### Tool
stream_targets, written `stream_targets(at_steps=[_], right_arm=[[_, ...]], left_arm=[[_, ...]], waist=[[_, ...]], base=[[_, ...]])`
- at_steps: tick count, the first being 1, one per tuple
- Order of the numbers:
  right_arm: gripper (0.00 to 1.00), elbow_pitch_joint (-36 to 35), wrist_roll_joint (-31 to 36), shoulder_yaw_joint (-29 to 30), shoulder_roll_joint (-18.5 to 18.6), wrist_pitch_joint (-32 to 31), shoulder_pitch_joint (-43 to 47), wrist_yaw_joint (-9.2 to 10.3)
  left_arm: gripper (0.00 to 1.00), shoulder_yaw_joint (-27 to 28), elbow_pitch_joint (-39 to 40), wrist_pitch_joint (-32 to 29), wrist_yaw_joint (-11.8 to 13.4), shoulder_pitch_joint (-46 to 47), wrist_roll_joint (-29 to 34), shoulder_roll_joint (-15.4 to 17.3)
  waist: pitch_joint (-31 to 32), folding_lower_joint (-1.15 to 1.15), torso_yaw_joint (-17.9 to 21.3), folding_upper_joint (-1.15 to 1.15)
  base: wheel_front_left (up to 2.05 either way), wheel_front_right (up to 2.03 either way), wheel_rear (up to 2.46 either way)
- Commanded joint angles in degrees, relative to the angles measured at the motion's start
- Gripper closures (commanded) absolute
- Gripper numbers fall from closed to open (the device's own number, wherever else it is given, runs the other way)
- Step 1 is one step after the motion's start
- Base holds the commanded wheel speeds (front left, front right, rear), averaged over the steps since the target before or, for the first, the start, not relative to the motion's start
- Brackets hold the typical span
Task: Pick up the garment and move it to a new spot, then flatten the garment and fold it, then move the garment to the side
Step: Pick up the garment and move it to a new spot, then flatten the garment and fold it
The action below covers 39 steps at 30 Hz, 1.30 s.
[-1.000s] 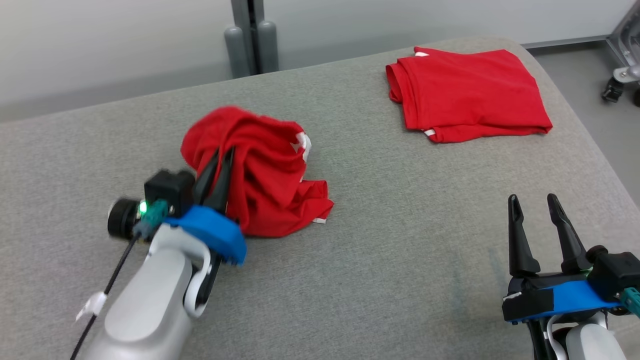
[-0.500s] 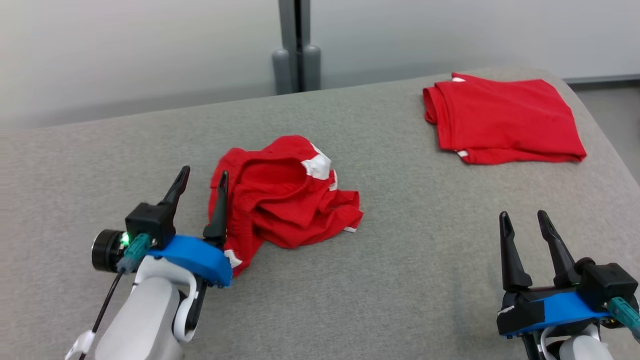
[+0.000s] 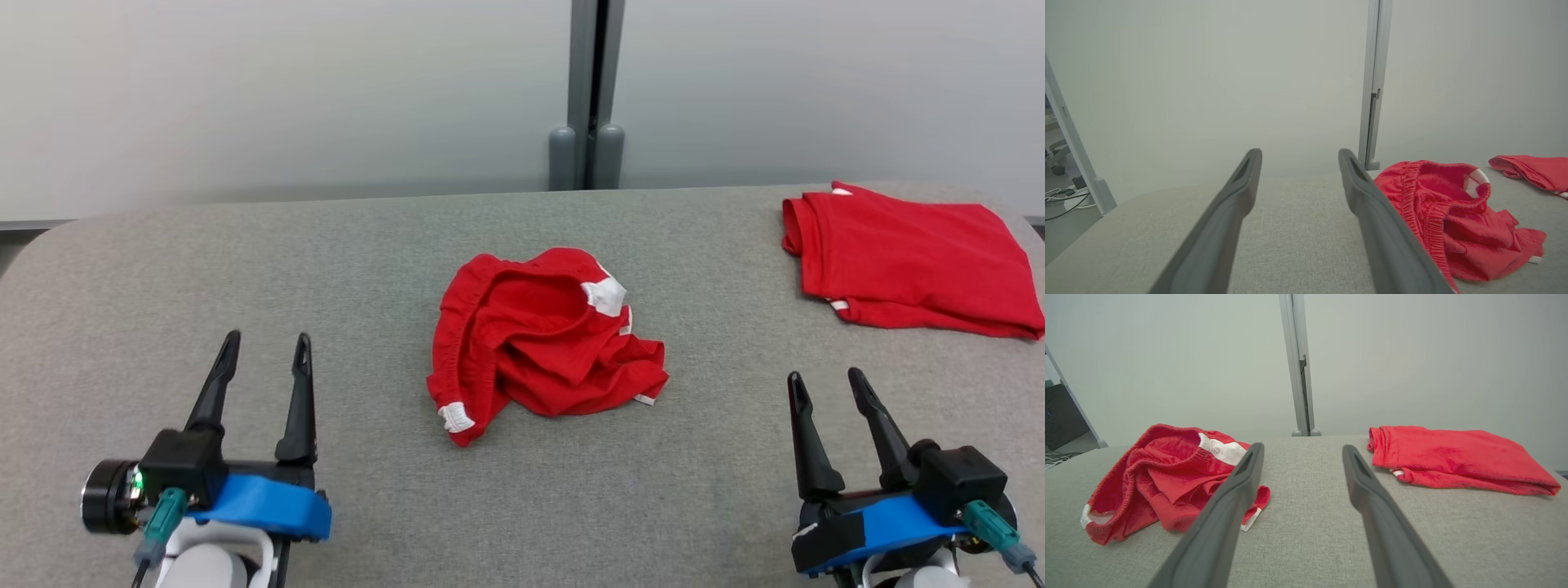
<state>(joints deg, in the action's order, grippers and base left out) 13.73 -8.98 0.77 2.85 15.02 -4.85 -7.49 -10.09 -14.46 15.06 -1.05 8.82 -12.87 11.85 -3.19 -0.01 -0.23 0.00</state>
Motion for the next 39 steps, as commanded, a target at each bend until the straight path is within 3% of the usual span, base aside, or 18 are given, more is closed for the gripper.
stream_targets(at_steps=[1, 16, 39], right_arm=[[0.0, 0.2, 0.02, 0.01, 0.08, 0.19, 0.84, -0.01], [0.0, 2.42, -1.25, -1.68, 0.09, 0.19, 2.55, -0.01], [0.0, 4.0, -1.37, -1.85, 0.09, 0.2, 3.46, -0.01]], left_arm=[[0.0, 0.4, 0.44, 0.13, -0.03, -0.58, 0.35, -0.25], [0.0, 7.85, 3.95, 0.14, -2.17, -10.73, 7.09, -3.27], [0.0, 11.65, 2.84, 0.14, -4.77, -9.99, 9.83, -5.31]], waist=[[0.07, 0.01, -0.24, 0.0], [2.83, 0.01, -2.6, 0.0], [3.11, 0.01, -2.53, 0.0]], base=[[0.0, 0.0, 0.0], [0.0, 0.0, 0.0], [0.0, 0.0, 0.0]])
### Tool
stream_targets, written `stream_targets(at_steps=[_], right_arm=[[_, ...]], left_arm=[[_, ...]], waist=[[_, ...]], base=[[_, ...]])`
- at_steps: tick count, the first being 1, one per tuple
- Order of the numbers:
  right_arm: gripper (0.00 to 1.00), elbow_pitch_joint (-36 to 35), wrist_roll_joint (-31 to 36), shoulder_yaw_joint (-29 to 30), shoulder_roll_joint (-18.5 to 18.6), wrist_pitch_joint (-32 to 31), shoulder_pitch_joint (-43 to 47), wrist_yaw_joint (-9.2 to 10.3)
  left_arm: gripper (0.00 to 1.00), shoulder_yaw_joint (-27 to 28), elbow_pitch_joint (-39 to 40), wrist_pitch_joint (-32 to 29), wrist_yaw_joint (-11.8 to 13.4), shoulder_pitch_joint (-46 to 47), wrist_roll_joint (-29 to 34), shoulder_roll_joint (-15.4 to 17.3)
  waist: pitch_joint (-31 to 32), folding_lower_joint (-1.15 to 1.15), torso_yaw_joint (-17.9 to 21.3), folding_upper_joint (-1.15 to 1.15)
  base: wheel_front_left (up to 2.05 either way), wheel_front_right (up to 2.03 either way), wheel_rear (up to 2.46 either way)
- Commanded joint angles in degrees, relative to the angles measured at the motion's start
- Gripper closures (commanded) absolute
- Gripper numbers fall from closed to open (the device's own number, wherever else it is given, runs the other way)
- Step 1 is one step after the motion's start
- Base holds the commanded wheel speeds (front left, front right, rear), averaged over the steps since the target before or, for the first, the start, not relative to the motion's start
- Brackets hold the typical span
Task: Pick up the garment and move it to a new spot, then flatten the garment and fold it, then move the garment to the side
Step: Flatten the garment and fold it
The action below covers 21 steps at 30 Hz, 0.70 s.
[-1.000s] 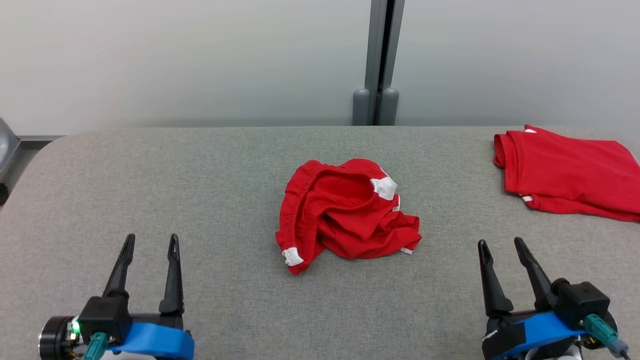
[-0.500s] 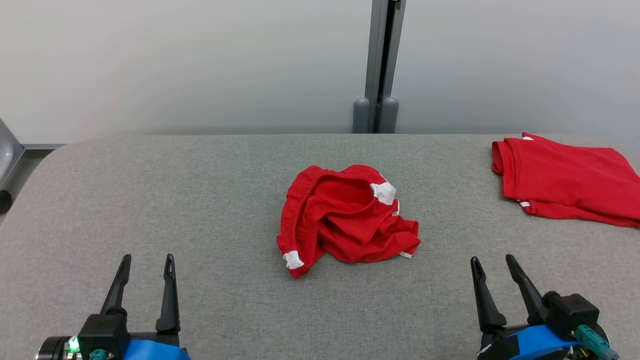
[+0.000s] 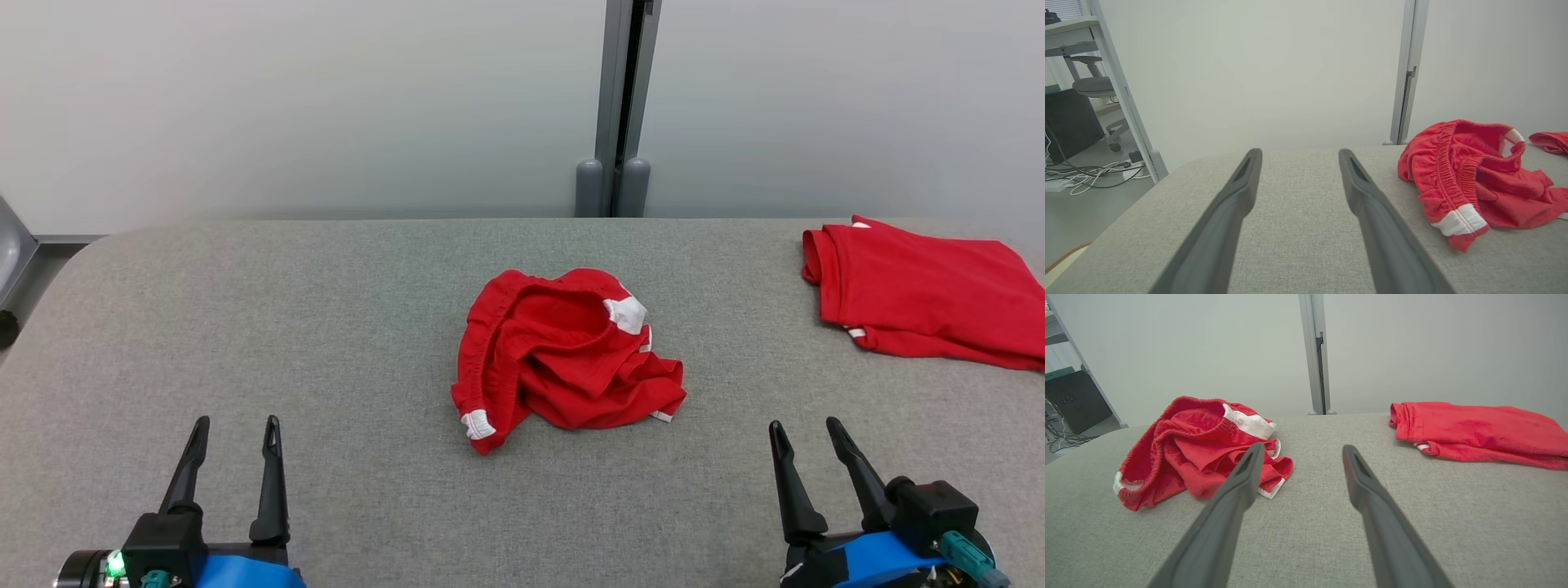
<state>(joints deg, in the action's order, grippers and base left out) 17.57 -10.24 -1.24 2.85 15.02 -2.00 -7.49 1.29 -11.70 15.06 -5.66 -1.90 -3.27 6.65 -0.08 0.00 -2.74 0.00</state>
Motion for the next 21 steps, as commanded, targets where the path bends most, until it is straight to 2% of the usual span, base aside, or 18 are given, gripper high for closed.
stream_targets(at_steps=[1, 10, 16, 21], right_arm=[[0.0, 0.17, -0.1, 0.18, 0.09, 0.2, 0.68, -0.01], [0.0, 1.08, 1.08, -0.29, 0.11, 0.2, -0.92, -0.01], [0.0, 2.78, 2.35, -1.9, 0.48, 0.2, -6.05, -0.01], [0.0, 7.1, 2.81, -3.78, 0.94, 0.2, -11.86, -0.01]], left_arm=[[0.0, 0.32, 0.12, 0.14, -0.21, 0.63, 0.34, -0.2], [0.0, 0.42, -0.08, 0.14, -0.49, 0.85, 0.86, -0.8], [0.0, -0.28, 0.03, 0.14, -0.73, 1.69, 1.16, -1.36], [0.0, -0.79, -0.03, 0.14, -0.91, 2.78, 1.15, -1.79]], waist=[[0.03, 0.0, -0.05, 0.0], [-0.15, 0.0, -0.82, 0.0], [-1.2, 0.0, -1.97, 0.0], [-2.52, 0.0, -3.22, 0.0]], base=[[0.0, 0.0, 0.0], [0.0, 0.0, 0.0], [0.0, 0.0, 0.0], [0.0, 0.0, 0.0]])
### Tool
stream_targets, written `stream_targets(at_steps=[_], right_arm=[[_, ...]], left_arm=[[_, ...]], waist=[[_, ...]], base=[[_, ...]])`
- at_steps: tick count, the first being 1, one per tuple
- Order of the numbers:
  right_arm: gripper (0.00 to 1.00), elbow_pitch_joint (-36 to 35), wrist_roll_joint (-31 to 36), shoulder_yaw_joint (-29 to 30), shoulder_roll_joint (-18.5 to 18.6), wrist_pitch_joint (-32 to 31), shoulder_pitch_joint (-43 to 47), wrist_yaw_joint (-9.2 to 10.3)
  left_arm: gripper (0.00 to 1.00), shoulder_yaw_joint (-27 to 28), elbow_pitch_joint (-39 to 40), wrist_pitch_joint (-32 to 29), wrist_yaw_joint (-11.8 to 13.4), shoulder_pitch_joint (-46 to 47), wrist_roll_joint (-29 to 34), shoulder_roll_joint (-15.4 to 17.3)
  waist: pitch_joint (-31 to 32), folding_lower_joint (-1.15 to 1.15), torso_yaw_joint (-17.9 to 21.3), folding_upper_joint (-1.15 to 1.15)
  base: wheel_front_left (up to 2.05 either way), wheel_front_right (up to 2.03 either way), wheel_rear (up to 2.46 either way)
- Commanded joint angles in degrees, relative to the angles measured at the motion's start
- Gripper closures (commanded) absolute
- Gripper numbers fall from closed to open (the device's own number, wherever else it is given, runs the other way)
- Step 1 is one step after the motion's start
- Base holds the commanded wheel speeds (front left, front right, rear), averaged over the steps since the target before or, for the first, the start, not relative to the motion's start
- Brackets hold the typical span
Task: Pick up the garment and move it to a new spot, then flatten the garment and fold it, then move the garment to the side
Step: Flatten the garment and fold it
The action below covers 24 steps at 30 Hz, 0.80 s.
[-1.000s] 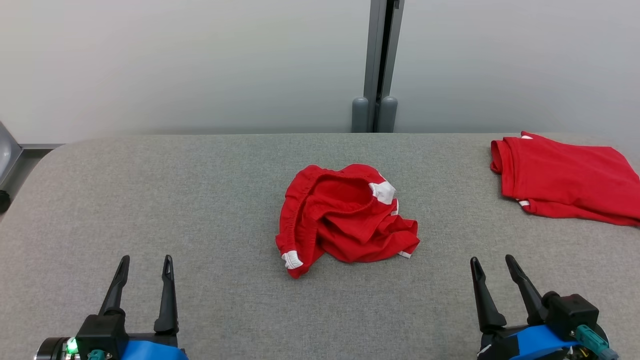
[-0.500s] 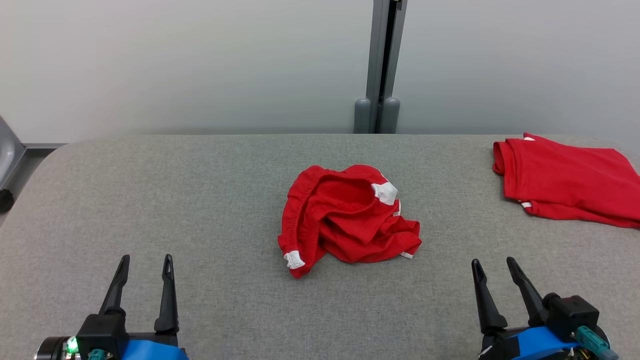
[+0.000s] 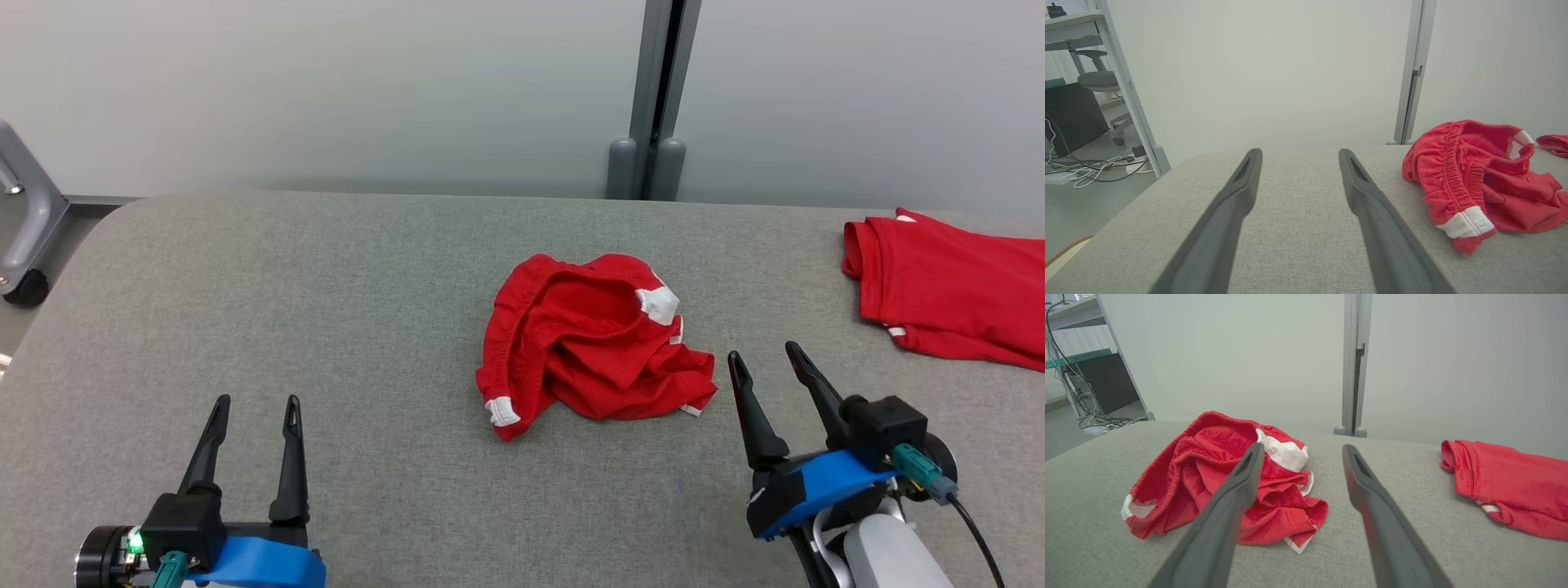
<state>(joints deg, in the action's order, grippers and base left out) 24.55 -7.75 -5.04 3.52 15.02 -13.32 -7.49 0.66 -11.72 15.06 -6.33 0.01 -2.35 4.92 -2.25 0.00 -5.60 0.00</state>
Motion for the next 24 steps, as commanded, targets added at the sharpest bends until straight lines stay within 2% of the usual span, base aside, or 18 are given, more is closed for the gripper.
stream_targets(at_steps=[1, 11, 24], right_arm=[[0.0, 1.37, 0.44, -0.27, 0.44, 0.2, -1.74, -0.01], [0.0, 18.16, 2.31, -0.41, 2.02, 0.2, -11.44, -0.01], [0.0, 33.99, 4.8, 3.03, 1.79, 0.2, -18.3, -0.01]], left_arm=[[0.0, -0.32, -0.04, 0.14, -0.25, 1.05, 0.22, -0.18], [0.0, -1.61, 0.26, 0.14, -0.63, 3.94, -0.26, -0.83], [0.0, -2.85, 0.5, 0.14, -0.88, 6.68, -0.62, -1.41]], waist=[[-0.66, 0.0, -0.72, 0.0], [-4.46, 0.0, -4.77, 0.0], [-8.27, 0.0, -8.3, 0.0]], base=[[0.0, 0.0, 0.0], [0.0, 0.0, 0.0], [0.0, 0.0, 0.0]])
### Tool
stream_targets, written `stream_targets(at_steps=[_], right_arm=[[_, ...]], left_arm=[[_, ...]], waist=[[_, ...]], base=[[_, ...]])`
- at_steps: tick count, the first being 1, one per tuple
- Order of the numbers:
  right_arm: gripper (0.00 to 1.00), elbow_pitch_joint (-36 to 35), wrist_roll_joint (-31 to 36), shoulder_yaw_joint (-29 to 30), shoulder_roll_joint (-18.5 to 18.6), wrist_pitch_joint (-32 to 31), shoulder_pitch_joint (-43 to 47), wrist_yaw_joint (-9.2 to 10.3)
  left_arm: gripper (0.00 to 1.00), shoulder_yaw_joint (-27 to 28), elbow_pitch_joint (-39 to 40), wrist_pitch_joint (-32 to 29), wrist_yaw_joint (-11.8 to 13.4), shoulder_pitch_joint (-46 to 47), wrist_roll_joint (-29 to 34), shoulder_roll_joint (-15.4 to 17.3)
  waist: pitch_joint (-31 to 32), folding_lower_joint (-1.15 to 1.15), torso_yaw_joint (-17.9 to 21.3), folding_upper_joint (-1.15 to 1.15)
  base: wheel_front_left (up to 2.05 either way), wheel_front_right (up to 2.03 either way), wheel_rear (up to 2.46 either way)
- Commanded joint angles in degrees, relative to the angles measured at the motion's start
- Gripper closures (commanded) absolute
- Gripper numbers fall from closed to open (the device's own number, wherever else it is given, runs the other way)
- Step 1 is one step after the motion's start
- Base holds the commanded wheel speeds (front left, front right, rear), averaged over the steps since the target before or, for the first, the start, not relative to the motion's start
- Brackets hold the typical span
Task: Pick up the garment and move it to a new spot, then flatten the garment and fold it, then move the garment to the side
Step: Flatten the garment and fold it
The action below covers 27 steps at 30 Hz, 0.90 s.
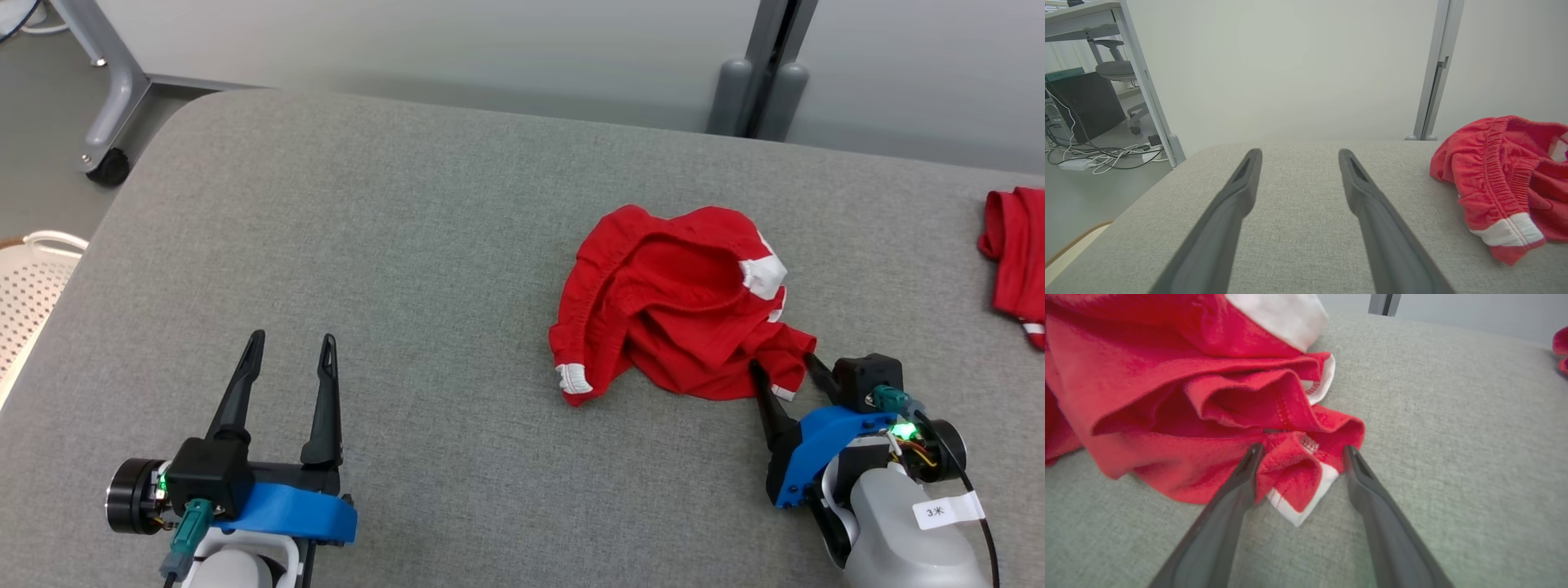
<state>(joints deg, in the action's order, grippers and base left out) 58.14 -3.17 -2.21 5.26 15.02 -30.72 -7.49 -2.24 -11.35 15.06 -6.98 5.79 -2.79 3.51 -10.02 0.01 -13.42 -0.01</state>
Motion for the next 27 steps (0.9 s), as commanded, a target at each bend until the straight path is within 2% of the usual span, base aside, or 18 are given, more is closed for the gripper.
stream_targets(at_steps=[1, 7, 9, 10, 15, 22, 27], right_arm=[[0.0, 1.43, 0.44, 0.49, 0.01, 0.19, -1.19, -0.01], [0.0, 6.89, 1.3, 1.76, -0.78, -0.12, -2.79, -0.01], [0.9, 8.28, 0.65, 1.73, -1.39, -0.32, -3.05, -0.02], [1.0, 8.76, 0.33, 1.54, -1.67, -0.32, -3.06, -0.02], [1.0, 5.47, -1.74, 0.5, -2.0, -0.09, -1.95, -0.02], [1.0, -8.05, -5.87, -4.47, -2.18, 0.12, 5.43, -0.01], [1.0, -18.84, -8.53, -9.05, -0.56, 0.12, 12.44, -0.01]], left_arm=[[0.0, -0.09, 0.14, 0.14, -0.21, 1.09, -0.24, -0.05], [0.0, -0.58, -0.07, 0.14, -0.33, 2.36, -0.39, -0.27], [0.0, -0.67, -0.19, 0.14, -0.35, 2.61, -0.44, -0.32], [0.0, -0.69, -0.22, 0.14, -0.35, 2.6, -0.44, -0.37], [0.0, -0.31, -0.55, 0.14, -0.37, 1.62, -0.5, -0.46], [0.0, -0.24, -0.65, 0.14, -0.41, -0.05, -0.25, -0.52], [0.0, -0.35, -0.56, 0.14, -0.47, -1.15, 0.09, -0.51]], waist=[[-0.78, -0.01, -0.68, 0.01], [-1.85, -0.01, -1.37, 0.01], [-1.9, -0.01, -1.37, 0.01], [-1.83, -0.01, -1.26, 0.01], [-0.65, -0.01, 0.19, 0.01], [2.43, -0.01, 3.53, 0.01], [3.95, -0.01, 6.39, 0.01]], base=[[0.0, 0.0, 0.0], [0.0, 0.0, 0.0], [0.0, 0.0, 0.0], [0.0, 0.0, 0.0], [0.0, 0.0, 0.0], [0.0, 0.0, 0.0], [0.0, 0.0, 0.0]])
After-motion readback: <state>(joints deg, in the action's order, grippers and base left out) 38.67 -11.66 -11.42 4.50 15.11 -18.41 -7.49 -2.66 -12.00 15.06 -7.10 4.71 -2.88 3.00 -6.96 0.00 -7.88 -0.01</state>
